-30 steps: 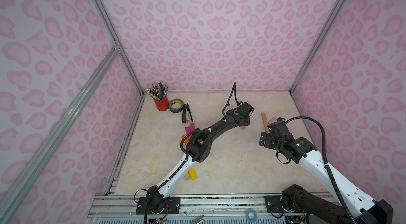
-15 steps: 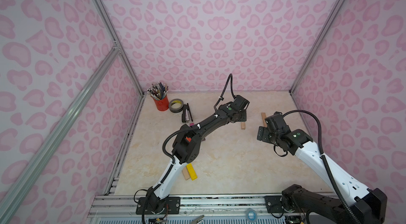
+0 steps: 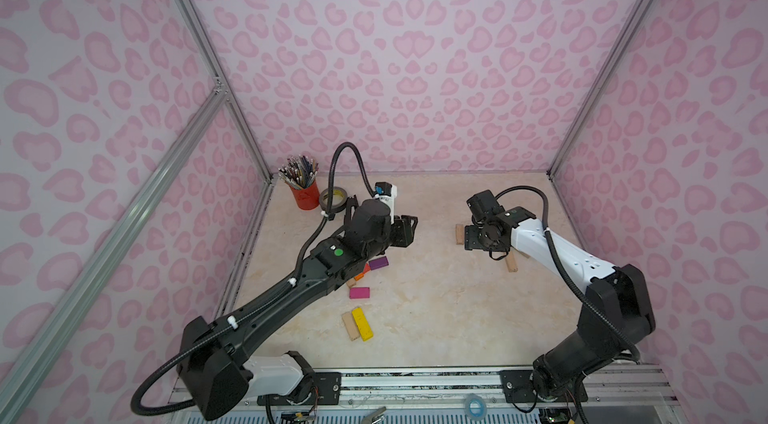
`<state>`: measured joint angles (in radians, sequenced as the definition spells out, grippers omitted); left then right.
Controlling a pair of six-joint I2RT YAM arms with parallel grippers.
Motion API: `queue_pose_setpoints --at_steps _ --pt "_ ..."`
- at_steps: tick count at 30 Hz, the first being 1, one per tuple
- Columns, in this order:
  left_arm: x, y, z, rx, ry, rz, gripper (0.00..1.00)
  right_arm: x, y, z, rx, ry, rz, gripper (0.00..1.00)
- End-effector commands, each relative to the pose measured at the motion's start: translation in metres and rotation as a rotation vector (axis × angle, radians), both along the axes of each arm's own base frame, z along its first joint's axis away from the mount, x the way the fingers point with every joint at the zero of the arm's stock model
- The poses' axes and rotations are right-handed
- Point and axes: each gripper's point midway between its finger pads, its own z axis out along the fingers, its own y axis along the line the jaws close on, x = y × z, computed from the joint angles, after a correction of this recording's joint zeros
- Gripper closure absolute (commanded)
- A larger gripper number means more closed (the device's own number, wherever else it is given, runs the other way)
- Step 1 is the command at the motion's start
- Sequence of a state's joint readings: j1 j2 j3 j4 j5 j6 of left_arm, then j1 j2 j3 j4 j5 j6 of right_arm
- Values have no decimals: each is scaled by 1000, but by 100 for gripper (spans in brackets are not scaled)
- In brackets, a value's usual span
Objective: Assemble the letter k with building blocks
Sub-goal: Adjust the building block at the center of the board.
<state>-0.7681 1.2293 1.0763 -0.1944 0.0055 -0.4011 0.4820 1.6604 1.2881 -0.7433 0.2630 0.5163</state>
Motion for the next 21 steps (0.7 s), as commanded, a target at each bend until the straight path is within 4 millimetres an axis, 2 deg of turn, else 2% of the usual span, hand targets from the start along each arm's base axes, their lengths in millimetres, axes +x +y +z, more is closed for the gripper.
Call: queue_pose_setpoints --at_steps 1,3,9,12,21 --pt "-30 2 12 21 -140 -165 38 17 9 -15 -37 31 55 28" --pt "-48 10 5 50 -179 -229 34 29 16 -26 -39 48 65 30" --pt "-68 29 -8 99 -216 -253 25 60 26 -57 -24 89 49 34" --pt "-70 34 -10 103 -223 -242 21 68 30 -70 -13 114 51 39" --pt "-65 40 -14 126 -230 -206 21 84 37 -93 -3 138 33 53"
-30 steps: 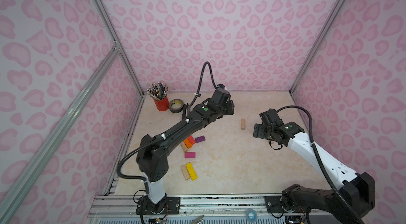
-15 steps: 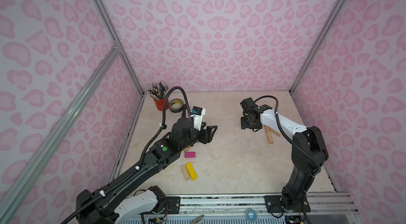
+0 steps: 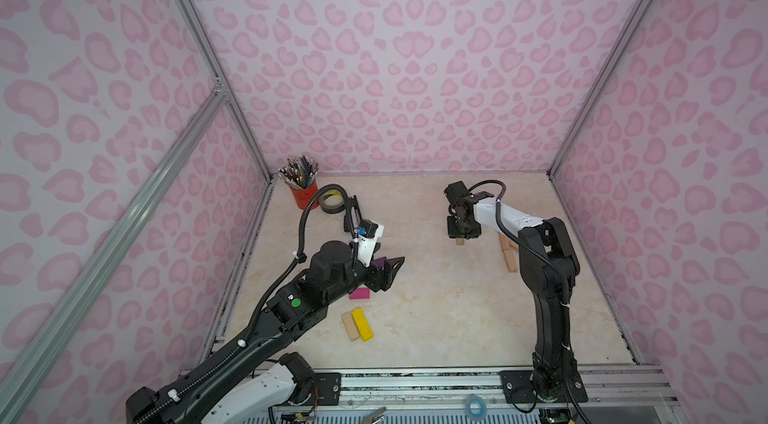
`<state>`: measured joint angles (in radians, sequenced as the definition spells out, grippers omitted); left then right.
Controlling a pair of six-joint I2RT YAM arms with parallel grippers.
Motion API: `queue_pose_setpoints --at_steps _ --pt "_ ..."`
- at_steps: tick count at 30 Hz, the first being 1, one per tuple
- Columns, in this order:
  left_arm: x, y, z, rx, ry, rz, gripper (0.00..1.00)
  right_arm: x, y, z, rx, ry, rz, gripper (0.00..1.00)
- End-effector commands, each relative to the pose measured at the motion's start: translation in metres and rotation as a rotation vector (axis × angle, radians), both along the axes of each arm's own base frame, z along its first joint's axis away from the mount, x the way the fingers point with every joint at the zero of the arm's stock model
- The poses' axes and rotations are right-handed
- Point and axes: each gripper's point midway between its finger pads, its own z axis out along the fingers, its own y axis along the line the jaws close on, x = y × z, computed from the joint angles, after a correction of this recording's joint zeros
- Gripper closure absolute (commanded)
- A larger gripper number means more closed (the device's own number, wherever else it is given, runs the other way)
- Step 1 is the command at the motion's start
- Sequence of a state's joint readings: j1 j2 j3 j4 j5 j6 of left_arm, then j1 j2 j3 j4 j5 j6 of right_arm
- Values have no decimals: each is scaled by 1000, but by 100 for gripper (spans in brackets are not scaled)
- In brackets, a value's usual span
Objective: Assemble the letter k with building blocks
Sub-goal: Adjust the building block at the center of the board.
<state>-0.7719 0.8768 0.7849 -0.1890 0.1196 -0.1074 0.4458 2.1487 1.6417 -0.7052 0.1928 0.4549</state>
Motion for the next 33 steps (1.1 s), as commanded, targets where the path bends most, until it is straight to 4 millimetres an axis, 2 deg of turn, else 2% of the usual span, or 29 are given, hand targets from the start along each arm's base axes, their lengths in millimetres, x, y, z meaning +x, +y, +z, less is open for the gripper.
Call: queue_pose_setpoints --at_steps 1,8,12,25,33 --pt "5 2 0 11 -25 21 21 2 -1 -10 2 22 -15 55" --pt "8 0 -4 26 -22 20 21 7 -2 -17 2 24 -32 67" --pt "9 -1 -4 31 -24 19 21 12 2 -17 15 23 -16 70" --pt "14 -3 -11 47 -15 27 21 27 1 -30 25 39 -34 70" --pt "17 -3 -10 43 -16 33 21 29 5 -23 45 32 -23 64"
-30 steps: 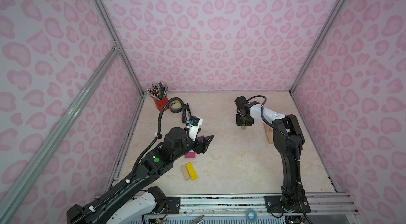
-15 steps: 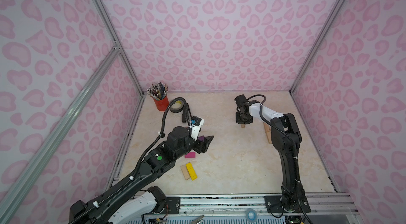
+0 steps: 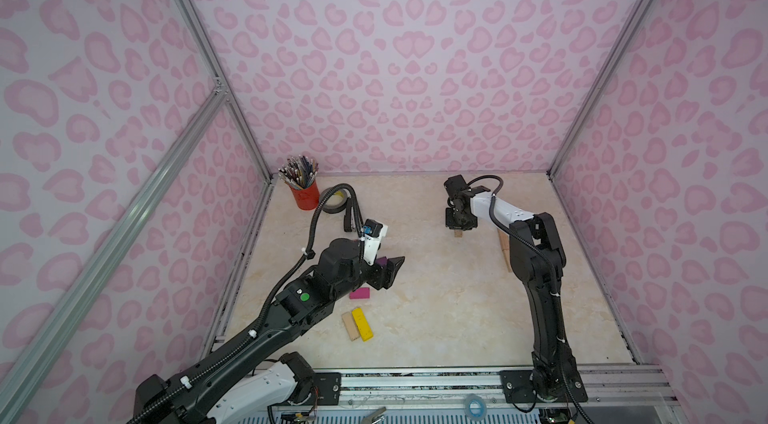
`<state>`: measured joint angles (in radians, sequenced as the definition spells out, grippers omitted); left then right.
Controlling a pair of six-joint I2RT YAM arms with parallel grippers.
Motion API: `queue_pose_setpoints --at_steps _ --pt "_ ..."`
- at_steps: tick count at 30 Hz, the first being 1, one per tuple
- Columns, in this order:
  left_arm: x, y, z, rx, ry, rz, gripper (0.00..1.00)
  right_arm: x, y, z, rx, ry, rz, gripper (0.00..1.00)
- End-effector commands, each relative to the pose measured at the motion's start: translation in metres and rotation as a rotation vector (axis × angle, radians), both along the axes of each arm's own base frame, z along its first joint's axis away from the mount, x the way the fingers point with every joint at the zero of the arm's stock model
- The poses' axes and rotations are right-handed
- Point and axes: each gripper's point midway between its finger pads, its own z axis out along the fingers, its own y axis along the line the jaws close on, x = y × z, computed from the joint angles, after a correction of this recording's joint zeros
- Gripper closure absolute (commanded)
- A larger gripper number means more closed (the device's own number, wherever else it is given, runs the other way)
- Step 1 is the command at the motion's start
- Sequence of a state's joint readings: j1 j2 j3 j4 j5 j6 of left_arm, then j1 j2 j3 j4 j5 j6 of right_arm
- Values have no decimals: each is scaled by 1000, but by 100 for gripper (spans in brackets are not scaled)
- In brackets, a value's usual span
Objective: Assemble the letter k with building blocks
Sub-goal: Adjust the building block at the center of the board.
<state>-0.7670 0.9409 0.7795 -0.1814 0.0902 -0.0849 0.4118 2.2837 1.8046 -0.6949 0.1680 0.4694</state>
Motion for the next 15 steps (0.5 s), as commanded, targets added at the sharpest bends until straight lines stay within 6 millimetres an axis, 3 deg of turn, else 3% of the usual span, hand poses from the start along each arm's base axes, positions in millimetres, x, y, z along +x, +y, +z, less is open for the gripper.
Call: queue_pose_setpoints --at_steps 1,5,8,11,15 --pt "6 -1 11 -22 -36 13 21 -10 1 -7 7 51 20 63" --pt "12 6 10 -42 -15 72 21 -7 1 16 16 8 19 60" --pt "24 23 7 -62 22 187 21 -6 0 43 33 -39 15 57" --pt "37 50 -2 -88 83 325 24 -12 0 77 64 -94 16 54" --pt "48 93 -23 -131 179 503 28 -35 5 121 117 -182 50 50"
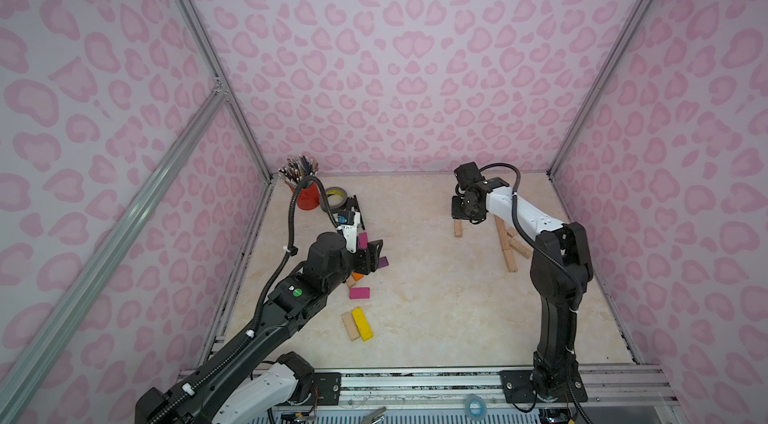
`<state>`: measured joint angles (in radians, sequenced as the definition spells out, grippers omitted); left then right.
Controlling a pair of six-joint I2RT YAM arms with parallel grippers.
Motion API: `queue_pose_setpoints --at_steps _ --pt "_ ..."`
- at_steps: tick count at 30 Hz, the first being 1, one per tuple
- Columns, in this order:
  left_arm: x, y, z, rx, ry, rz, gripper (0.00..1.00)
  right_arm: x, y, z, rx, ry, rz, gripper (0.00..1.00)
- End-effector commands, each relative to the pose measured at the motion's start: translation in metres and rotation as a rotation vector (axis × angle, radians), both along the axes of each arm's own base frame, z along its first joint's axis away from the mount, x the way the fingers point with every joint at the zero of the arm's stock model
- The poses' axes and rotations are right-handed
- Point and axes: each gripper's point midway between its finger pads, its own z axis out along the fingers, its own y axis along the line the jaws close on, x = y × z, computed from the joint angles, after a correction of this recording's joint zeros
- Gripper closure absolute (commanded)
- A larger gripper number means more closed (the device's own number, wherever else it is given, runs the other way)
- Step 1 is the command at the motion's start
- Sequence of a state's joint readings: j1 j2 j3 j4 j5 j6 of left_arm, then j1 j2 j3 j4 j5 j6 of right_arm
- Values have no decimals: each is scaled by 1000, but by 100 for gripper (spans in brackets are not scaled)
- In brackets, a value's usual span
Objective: Assemble the letter k with building blocks
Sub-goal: Adjust the building block at the center of the board, then pick up the building block from the center of the board.
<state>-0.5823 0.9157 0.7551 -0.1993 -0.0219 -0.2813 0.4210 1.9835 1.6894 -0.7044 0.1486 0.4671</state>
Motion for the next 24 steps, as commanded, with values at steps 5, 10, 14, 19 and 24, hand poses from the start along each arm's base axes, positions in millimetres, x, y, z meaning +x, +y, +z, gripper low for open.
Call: queue_pose_setpoints --at_steps 5,10,14,19,24 --pt "-7 73 -62 -61 236 343 34 -61 17 59 82 -140 97 44" --pt "-36 89 -106 -35 359 403 40 -118 33 73 109 -184 192 39" --pt "-55 78 -113 -55 401 374 44 -146 37 70 148 -160 208 37" --pt "-85 76 -154 5 571 391 46 -160 38 63 165 -132 213 35" --pt "-103 61 -176 32 667 369 48 -163 38 58 154 -121 217 34"
